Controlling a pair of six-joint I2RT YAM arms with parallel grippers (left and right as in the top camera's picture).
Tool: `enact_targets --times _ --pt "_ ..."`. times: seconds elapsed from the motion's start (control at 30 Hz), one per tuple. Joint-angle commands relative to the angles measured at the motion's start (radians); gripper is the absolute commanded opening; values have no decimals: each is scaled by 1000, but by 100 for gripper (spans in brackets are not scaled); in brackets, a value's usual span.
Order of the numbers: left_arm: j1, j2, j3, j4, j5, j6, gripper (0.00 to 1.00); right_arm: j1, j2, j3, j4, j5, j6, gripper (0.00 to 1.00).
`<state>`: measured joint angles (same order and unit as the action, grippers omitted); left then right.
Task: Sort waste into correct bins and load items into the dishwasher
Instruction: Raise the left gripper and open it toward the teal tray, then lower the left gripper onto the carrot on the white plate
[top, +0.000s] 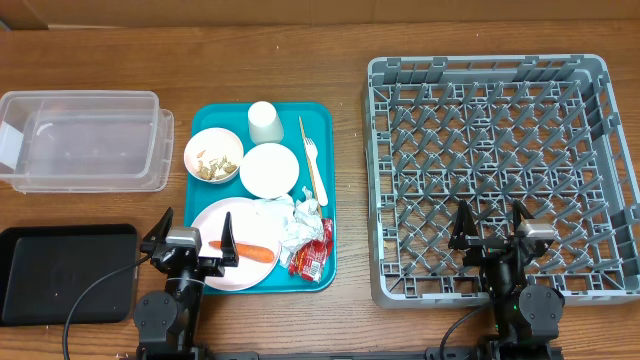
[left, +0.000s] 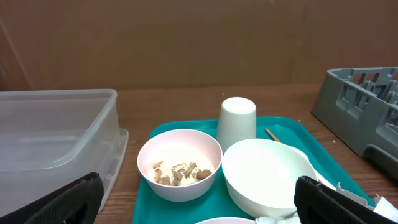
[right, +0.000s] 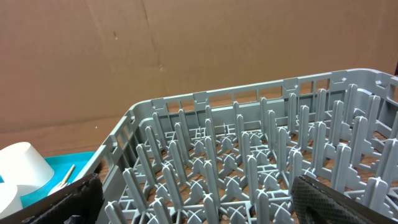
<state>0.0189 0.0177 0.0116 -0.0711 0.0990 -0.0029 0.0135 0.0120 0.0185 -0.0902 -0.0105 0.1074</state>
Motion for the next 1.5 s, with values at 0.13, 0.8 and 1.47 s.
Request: enact_targets --times 0.13,0.8,1.47 --pt "-9 -6 -7 1 -14 15 100 -3 -3 -11 6 10 -3 100" --pt "-12 -6 -6 101 336 -358 100 -3 -3 -11 6 10 -3 100" --pt "-12 531 932 -689 365 -278 100 -3 -3 -11 6 10 -3 100"
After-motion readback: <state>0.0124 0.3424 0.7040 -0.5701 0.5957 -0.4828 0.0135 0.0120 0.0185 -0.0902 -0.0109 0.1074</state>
